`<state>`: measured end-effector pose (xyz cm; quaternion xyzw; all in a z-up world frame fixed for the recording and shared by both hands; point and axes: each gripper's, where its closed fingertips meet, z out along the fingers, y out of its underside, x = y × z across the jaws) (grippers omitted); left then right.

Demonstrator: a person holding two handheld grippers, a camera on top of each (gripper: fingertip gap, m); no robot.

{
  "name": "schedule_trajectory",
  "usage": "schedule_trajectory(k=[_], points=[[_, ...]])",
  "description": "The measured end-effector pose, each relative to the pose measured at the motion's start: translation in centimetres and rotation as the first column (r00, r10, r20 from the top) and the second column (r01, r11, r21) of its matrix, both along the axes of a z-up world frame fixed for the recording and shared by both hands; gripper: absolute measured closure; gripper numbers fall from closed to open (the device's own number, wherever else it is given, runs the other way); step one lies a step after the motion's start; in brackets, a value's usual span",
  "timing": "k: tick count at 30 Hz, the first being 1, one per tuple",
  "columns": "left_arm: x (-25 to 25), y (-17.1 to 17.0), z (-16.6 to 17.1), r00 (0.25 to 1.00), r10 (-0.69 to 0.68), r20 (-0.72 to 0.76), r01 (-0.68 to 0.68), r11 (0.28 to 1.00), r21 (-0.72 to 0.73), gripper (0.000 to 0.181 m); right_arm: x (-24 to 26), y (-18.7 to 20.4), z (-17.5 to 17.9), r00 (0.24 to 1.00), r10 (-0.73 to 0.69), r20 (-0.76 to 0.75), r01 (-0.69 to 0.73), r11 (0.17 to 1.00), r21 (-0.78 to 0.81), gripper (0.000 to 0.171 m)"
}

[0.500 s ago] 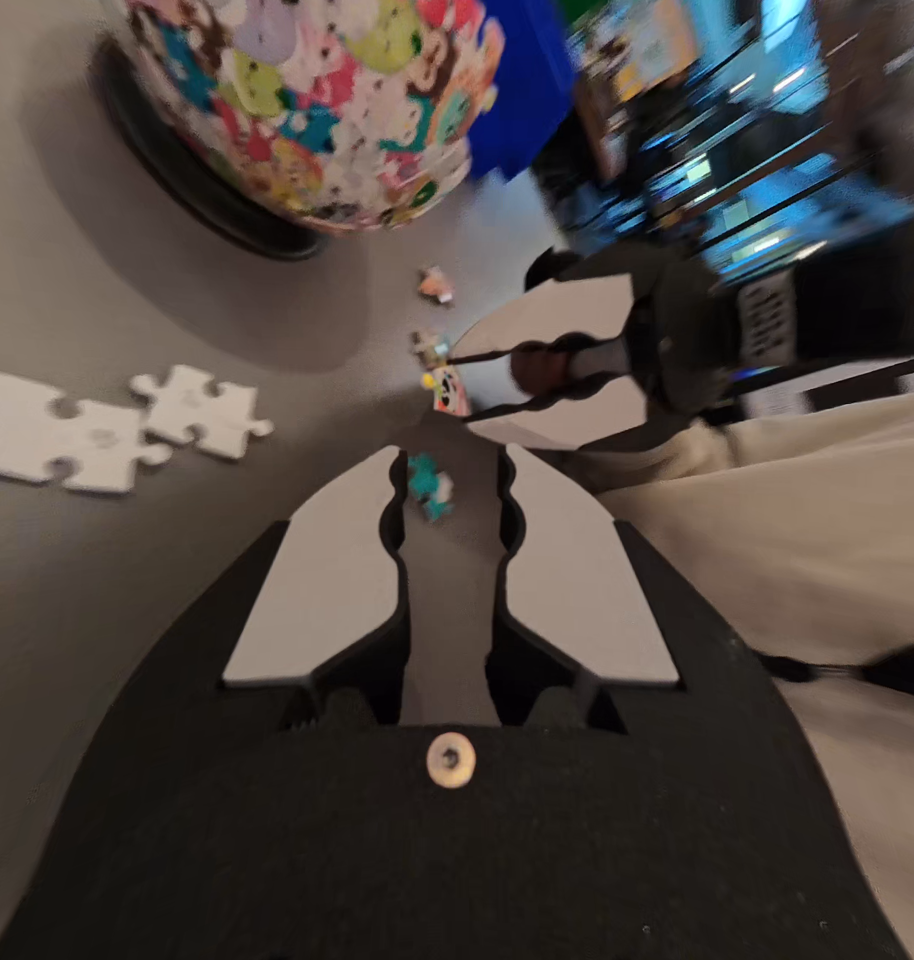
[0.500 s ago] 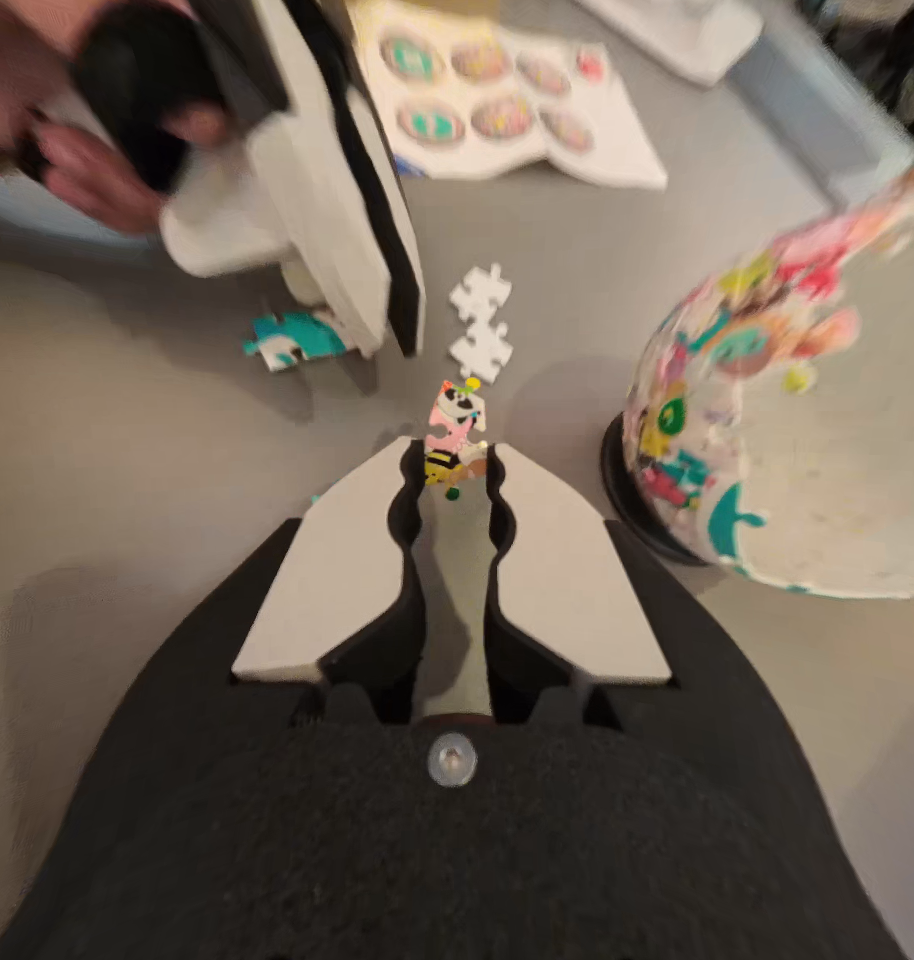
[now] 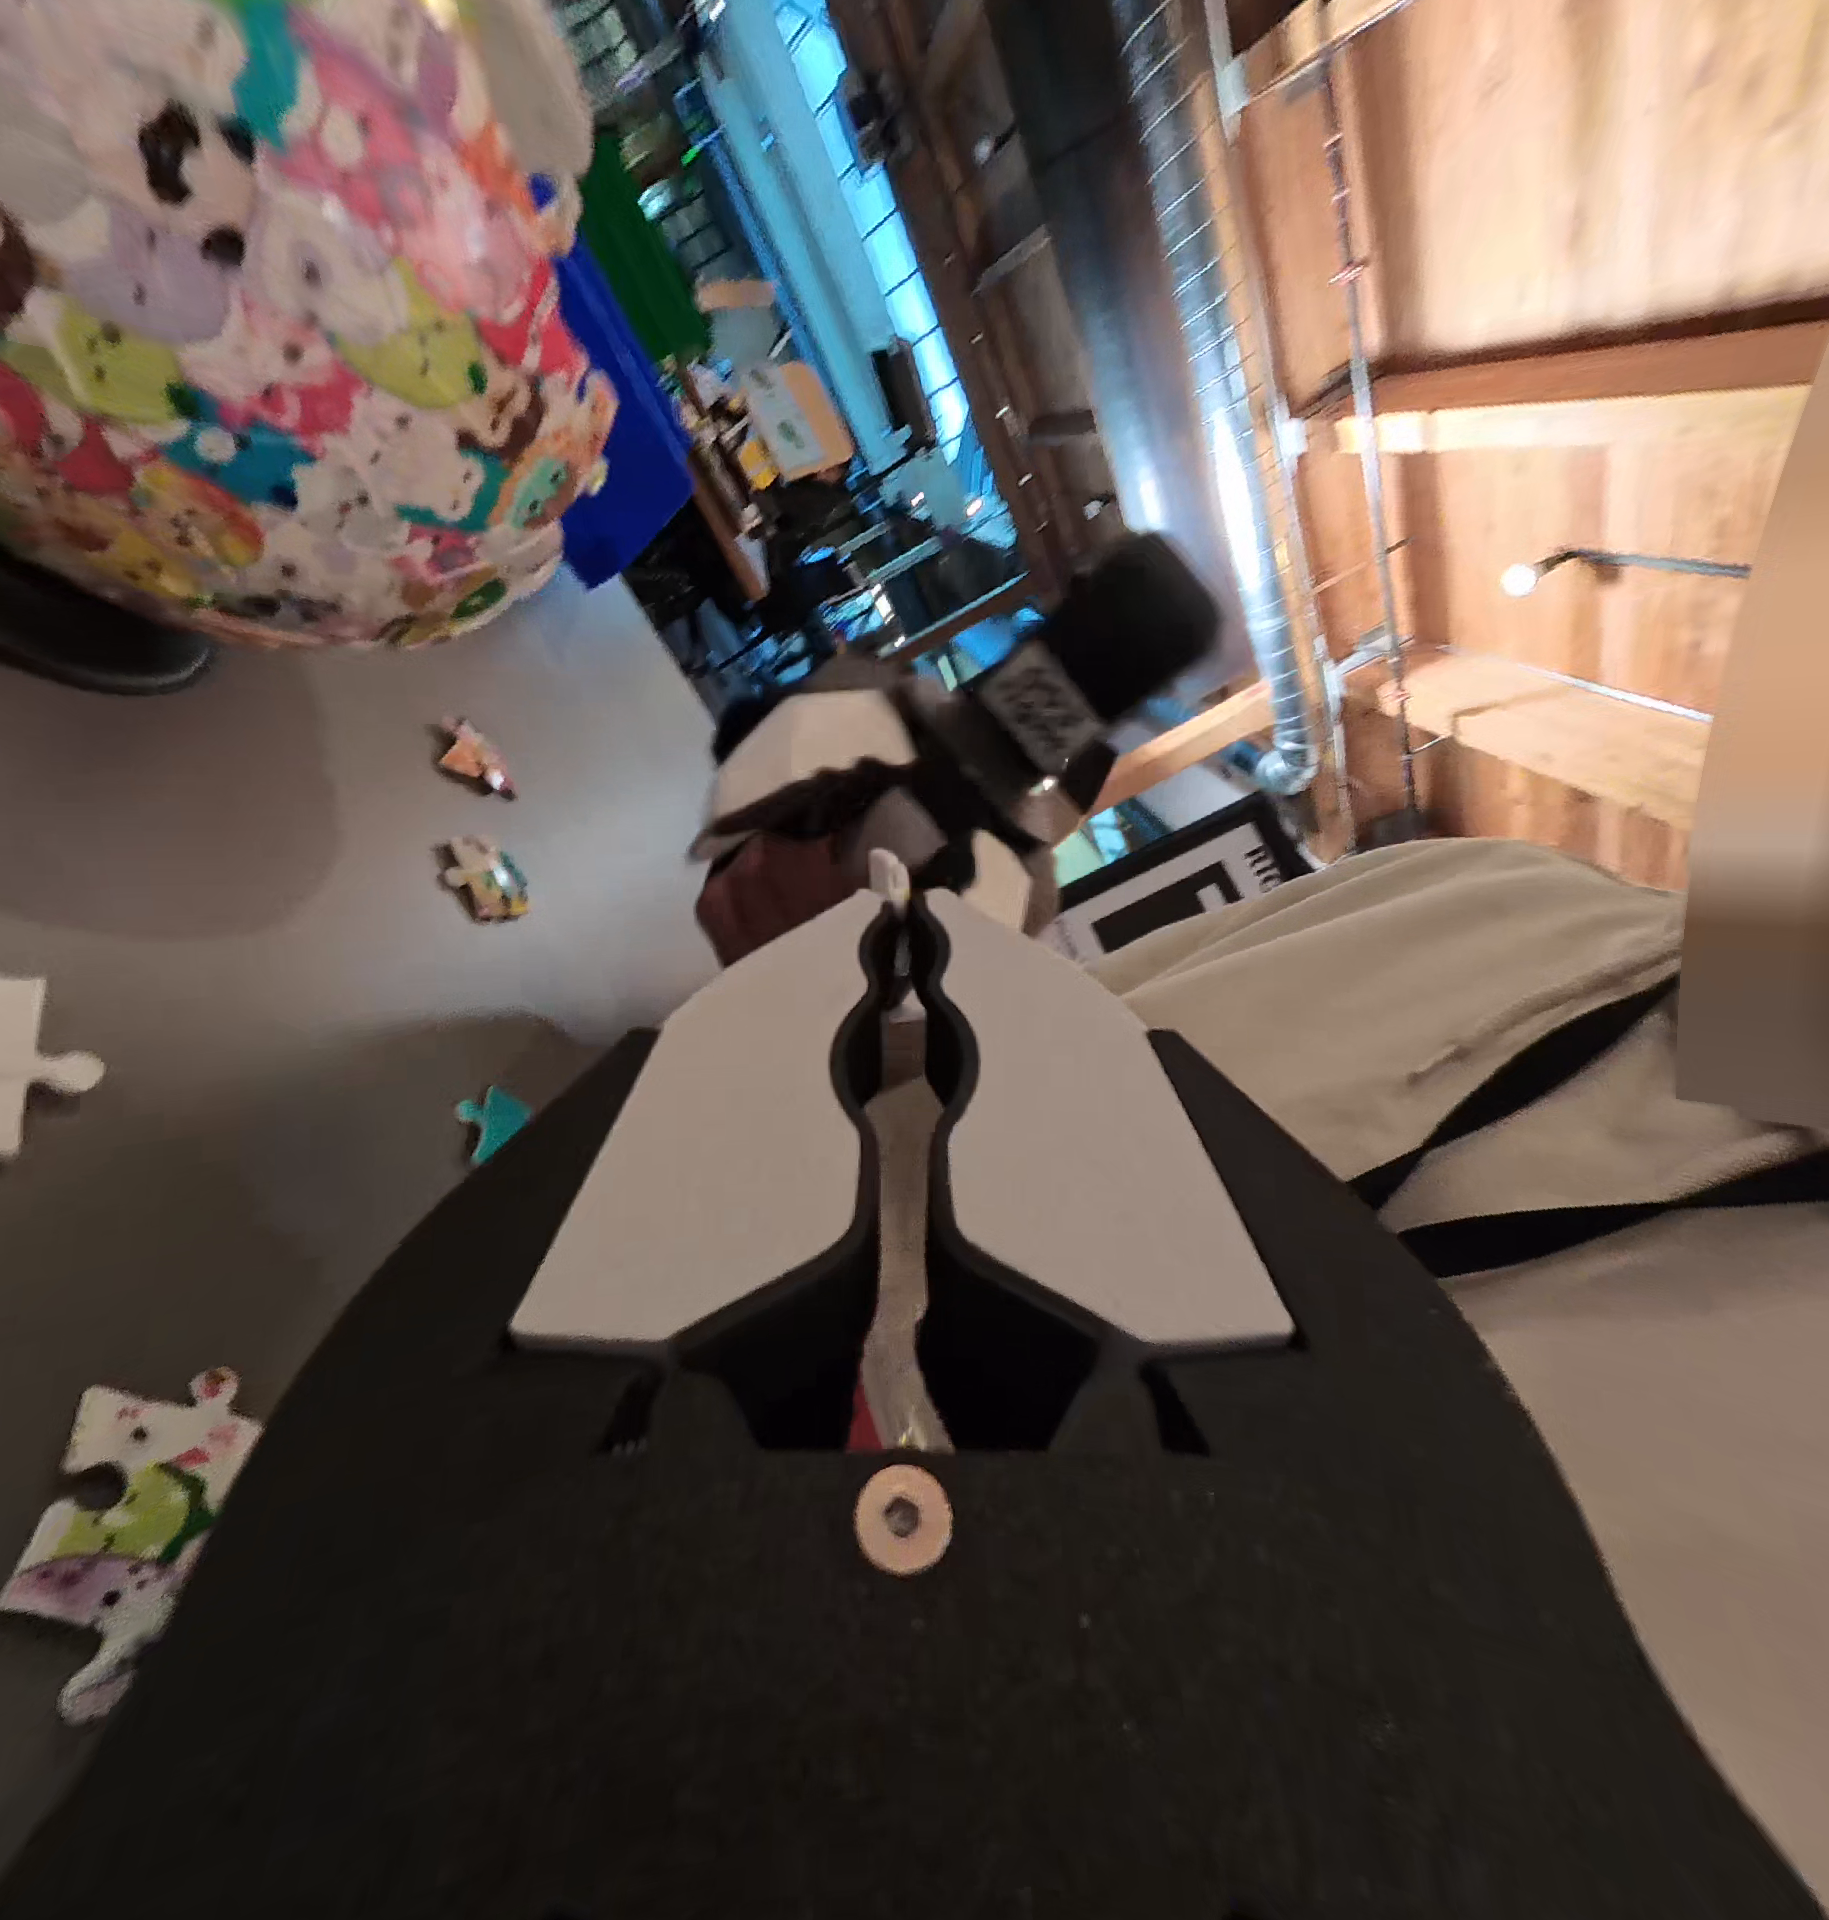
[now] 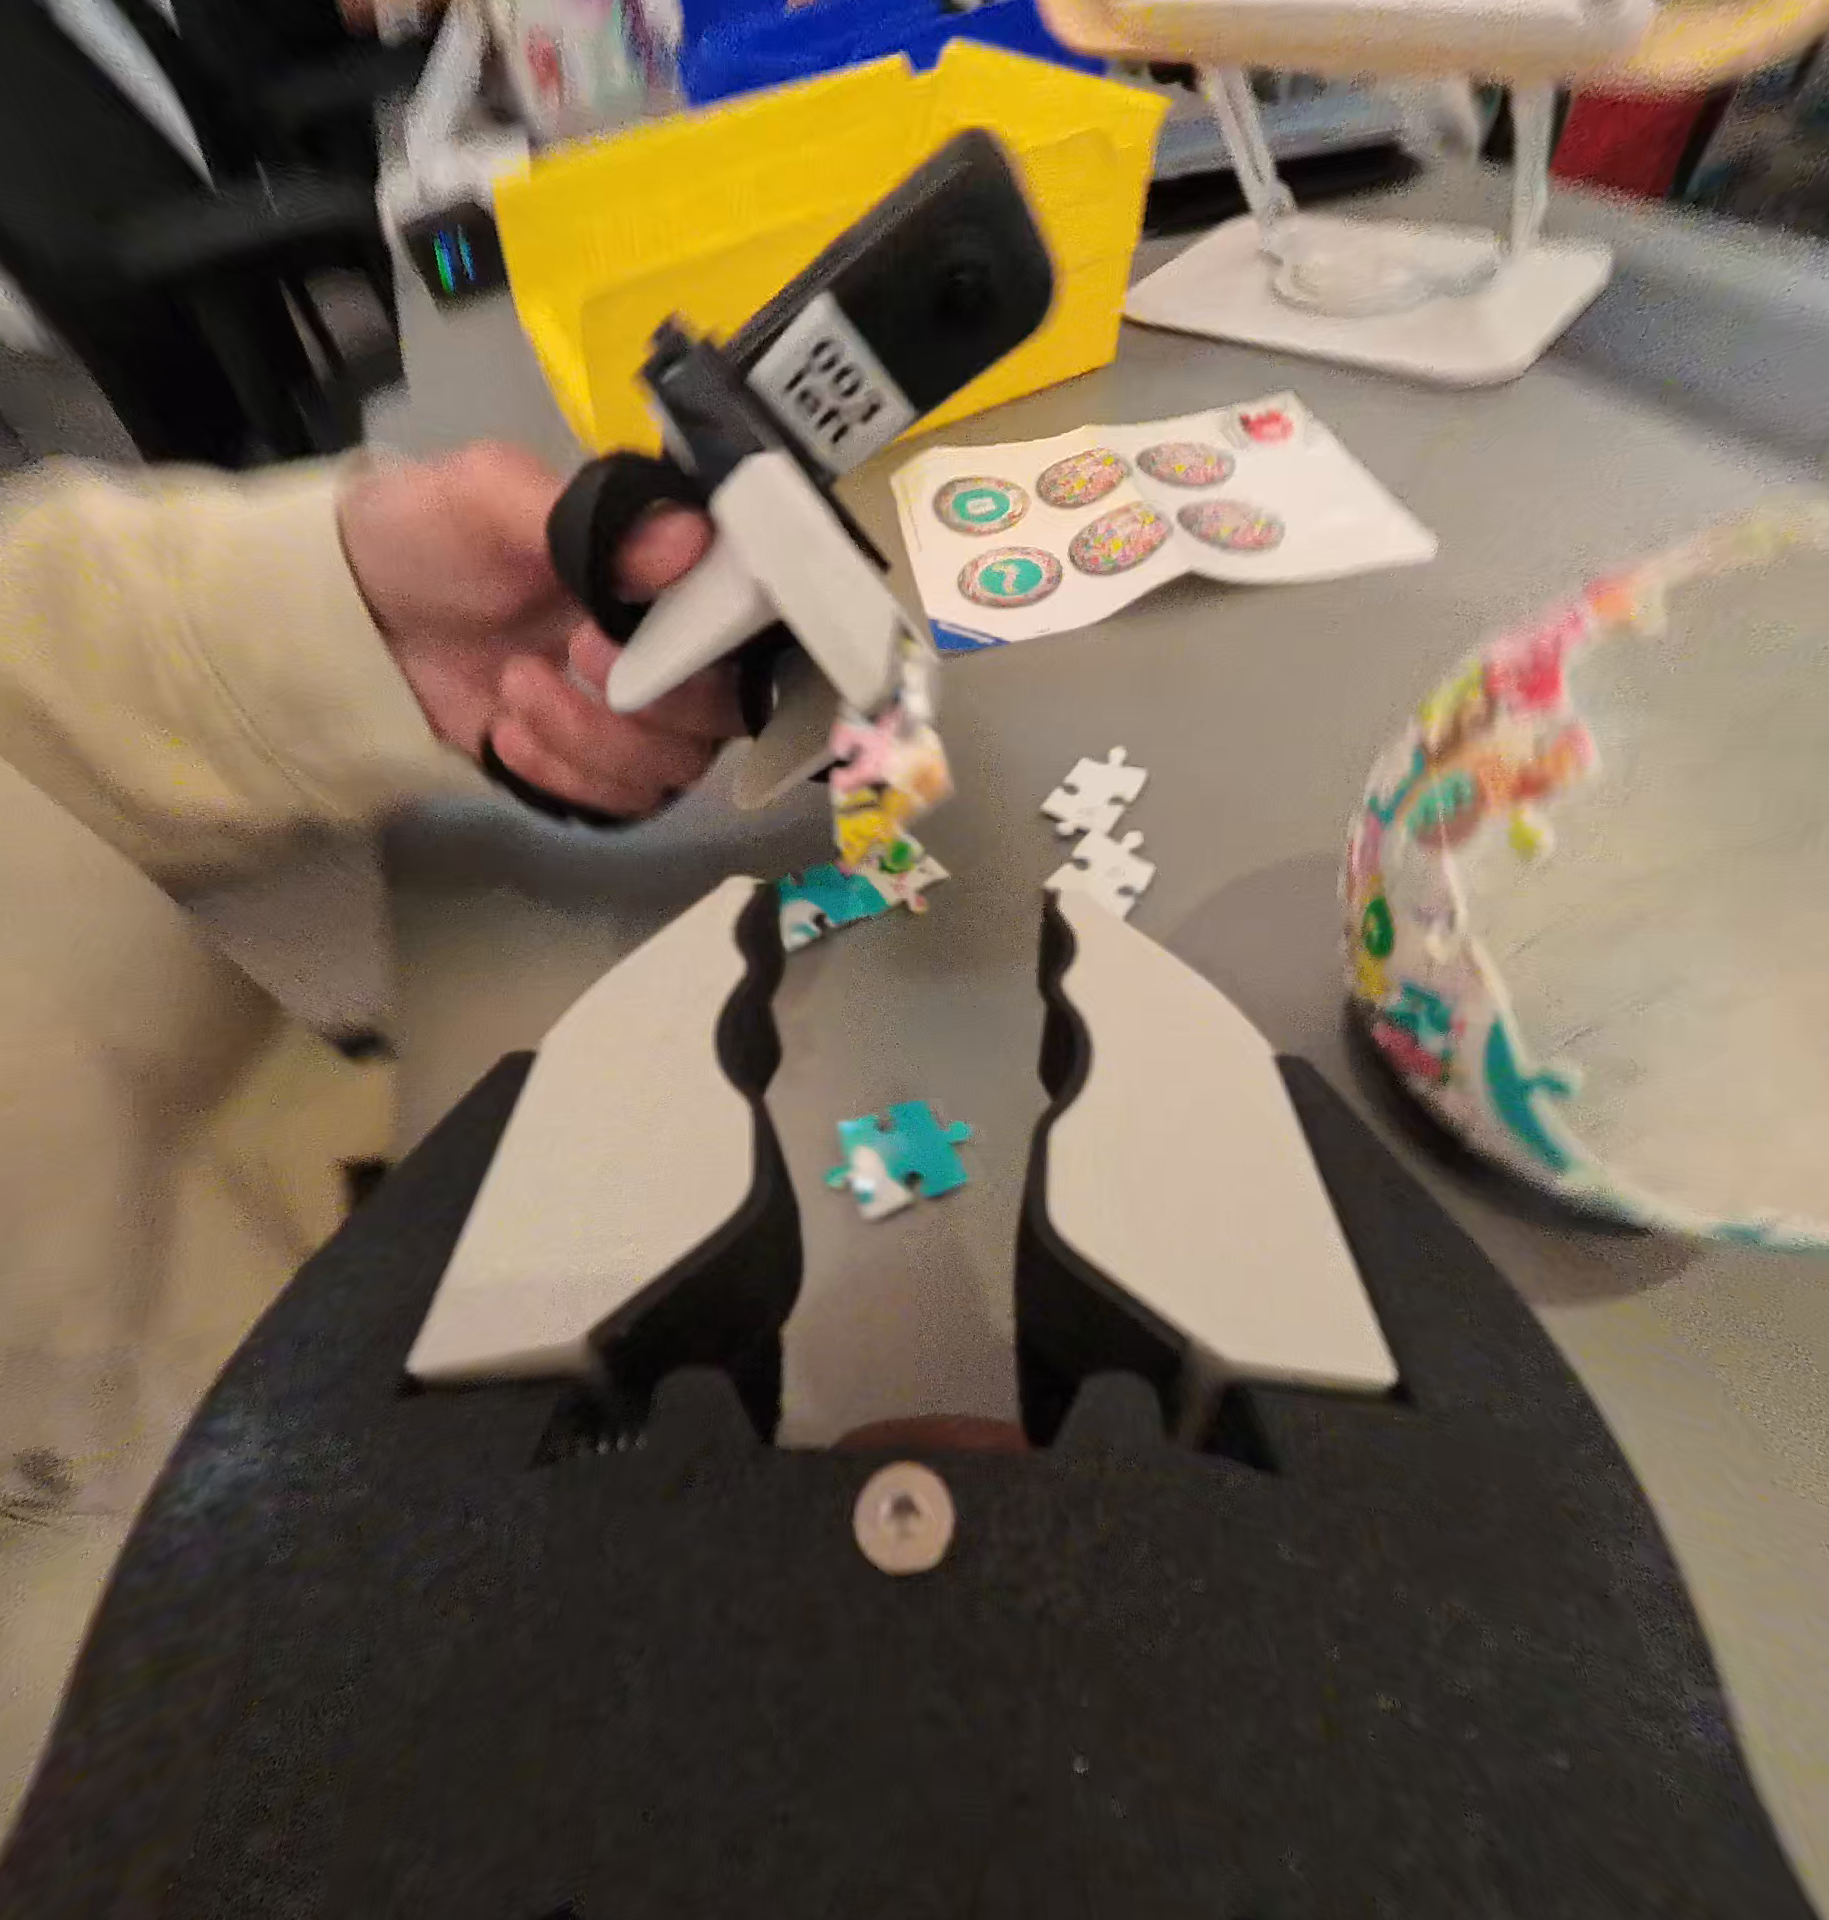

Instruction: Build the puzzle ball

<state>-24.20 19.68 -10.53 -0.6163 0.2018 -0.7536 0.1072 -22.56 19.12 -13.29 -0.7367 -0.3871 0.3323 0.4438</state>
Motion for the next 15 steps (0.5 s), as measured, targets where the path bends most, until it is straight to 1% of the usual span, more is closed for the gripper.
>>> schedule_trajectory(k=[1, 2, 3, 4, 5, 6, 8, 10, 11, 13, 15], points=[[-0.3, 0.4, 0.6, 0.999, 0.022, 0.035, -0.022, 1.000, -0.002, 0.180, 0.1, 0.2, 0.2, 0.994, -0.039, -0.106, 0.024, 0.990, -0.136, 0.120], [-0.5, 0.9, 1.0, 0.997, 0.044, 0.059, -0.043, 0.999, -0.009, 0.180, -0.1, -0.1, 0.8, 0.971, -0.054, -0.233, -0.011, 0.963, -0.271, 0.125], [-0.5, 1.1, 1.5, 0.995, 0.050, 0.086, -0.049, 0.999, -0.015, 0.180, -0.6, -0.5, 1.9, 0.923, -0.064, -0.380, -0.089, 0.924, -0.372, 0.133], [-0.5, 1.2, 1.8, 0.993, 0.054, 0.105, -0.051, 0.998, -0.024, 0.180, -1.1, -0.7, 3.1, 0.859, -0.086, -0.504, -0.163, 0.888, -0.429, 0.142], [-0.4, 1.4, 2.1, 0.991, 0.054, 0.123, -0.050, 0.998, -0.035, 0.180, -1.3, -0.8, 3.9, 0.800, -0.119, -0.588, -0.212, 0.861, -0.462, 0.148], [-0.3, 1.3, 2.5, 0.988, 0.041, 0.151, -0.035, 0.998, -0.045, 0.180, -1.4, -0.5, 4.3, 0.756, -0.159, -0.635, -0.225, 0.848, -0.481, 0.151], [0.1, 0.9, 2.6, 0.988, 0.018, 0.156, -0.010, 0.999, -0.049, 0.180, -1.3, 0.1, 4.2, 0.725, -0.223, -0.651, -0.197, 0.839, -0.507, 0.155], [0.4, 0.5, 2.8, 0.986, -0.002, 0.164, 0.010, 0.999, -0.050, 0.180, -1.0, 0.2, 4.6, 0.692, -0.241, -0.680, -0.205, 0.839, -0.505, 0.157], [0.6, 0.4, 2.8, 0.986, -0.004, 0.166, 0.014, 0.998, -0.058, 0.180, -0.9, 0.1, 4.9, 0.681, -0.233, -0.694, -0.223, 0.837, -0.500, 0.160], [0.8, 0.3, 2.8, 0.986, -0.014, 0.165, 0.024, 0.998, -0.062, 0.180, -0.7, 0.0, 4.7, 0.700, -0.230, -0.676, -0.205, 0.842, -0.499, 0.167], [1.0, 0.3, 2.8, 0.986, -0.019, 0.164, 0.030, 0.998, -0.061, 0.180, -0.5, 0.0, 4.7, 0.704, -0.233, -0.671, -0.190, 0.849, -0.494, 0.168]])
